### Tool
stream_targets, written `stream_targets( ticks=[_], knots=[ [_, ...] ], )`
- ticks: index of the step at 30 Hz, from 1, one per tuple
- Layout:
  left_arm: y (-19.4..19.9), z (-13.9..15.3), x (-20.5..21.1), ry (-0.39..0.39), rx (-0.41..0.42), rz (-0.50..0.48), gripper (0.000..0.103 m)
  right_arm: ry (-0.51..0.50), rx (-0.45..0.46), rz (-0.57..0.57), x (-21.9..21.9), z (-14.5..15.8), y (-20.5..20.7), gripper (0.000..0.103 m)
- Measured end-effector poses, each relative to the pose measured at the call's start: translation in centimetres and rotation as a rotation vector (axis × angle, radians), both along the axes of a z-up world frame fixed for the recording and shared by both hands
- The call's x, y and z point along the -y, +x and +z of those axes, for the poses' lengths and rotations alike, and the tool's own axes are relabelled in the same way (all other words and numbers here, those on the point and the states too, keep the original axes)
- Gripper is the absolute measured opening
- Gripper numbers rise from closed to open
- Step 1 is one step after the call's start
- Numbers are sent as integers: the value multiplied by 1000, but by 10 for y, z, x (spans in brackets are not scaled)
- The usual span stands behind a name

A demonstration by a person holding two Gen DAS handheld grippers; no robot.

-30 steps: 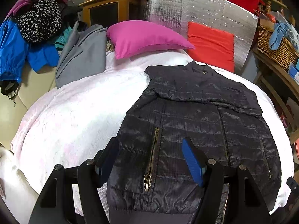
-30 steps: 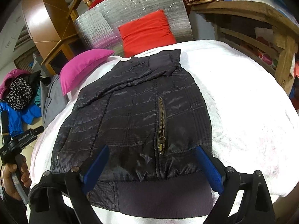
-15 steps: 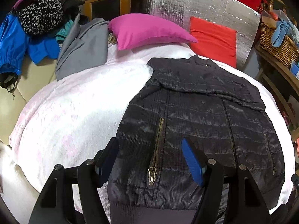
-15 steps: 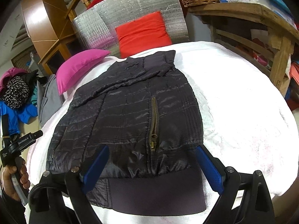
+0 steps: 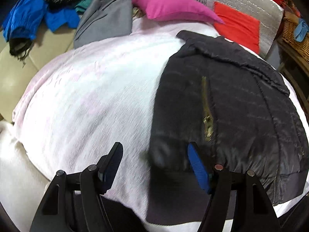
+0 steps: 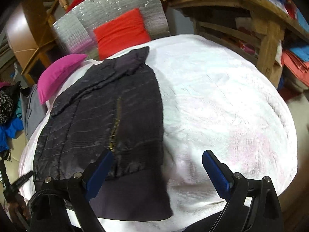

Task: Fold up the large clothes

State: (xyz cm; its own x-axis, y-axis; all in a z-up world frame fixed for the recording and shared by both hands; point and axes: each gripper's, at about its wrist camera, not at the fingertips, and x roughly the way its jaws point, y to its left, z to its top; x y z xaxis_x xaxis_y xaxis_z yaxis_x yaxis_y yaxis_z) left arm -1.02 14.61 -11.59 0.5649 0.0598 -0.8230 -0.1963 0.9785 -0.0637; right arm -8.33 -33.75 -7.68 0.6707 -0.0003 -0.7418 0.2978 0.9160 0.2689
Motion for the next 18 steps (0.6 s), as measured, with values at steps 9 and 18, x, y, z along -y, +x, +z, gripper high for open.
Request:
stream_targets(
  ticks=[9, 18],
  knots=[
    [27, 15, 12, 10, 44, -32, 70, 4, 18, 76, -1, 14, 50, 95],
    [122, 39, 65, 38, 126, -166, 70, 153, 23, 108, 39, 24, 179, 95]
  ],
)
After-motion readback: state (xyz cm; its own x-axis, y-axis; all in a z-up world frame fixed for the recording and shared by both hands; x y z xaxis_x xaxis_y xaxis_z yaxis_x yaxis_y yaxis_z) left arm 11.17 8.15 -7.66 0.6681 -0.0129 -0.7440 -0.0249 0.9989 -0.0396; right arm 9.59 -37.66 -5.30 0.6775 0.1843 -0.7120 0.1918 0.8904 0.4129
